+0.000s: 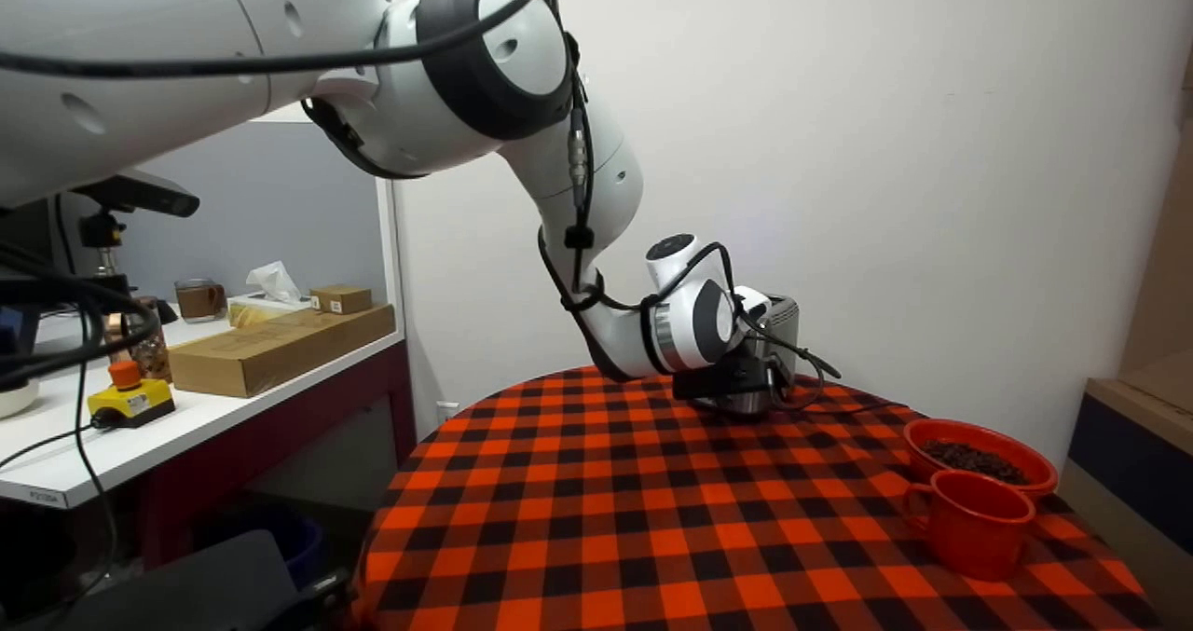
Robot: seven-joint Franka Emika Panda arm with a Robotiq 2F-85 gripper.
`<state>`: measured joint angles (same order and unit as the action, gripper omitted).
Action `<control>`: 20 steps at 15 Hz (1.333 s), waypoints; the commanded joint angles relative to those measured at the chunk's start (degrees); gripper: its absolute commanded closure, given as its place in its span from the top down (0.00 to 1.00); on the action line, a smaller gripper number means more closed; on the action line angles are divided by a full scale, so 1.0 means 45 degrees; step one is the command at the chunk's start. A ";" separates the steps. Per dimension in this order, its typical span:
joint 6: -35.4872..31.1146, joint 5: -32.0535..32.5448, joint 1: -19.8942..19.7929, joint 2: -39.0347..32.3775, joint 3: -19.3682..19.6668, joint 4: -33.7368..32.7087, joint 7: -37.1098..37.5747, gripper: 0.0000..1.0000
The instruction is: Switch off the toaster
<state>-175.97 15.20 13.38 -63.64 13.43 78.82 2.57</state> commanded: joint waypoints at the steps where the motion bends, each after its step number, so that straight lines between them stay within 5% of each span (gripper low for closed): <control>1: 0.2388 0.0222 -0.1138 0.0970 -0.1796 0.0137 -0.2341 1.00; 4: 0.4515 -0.0008 -0.1552 0.1699 -0.2414 0.0263 -0.3230 1.00; 9: 0.7710 0.0188 -0.0472 0.3432 -0.1398 0.1153 -0.1028 1.00; 16: 0.9190 0.0181 0.0698 0.5859 -0.1939 0.3583 0.1766 1.00; 20: 0.9854 -0.1333 0.0121 0.6841 -0.3012 0.4512 0.2167 1.00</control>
<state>-133.94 13.57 16.22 -37.72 2.63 94.27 11.21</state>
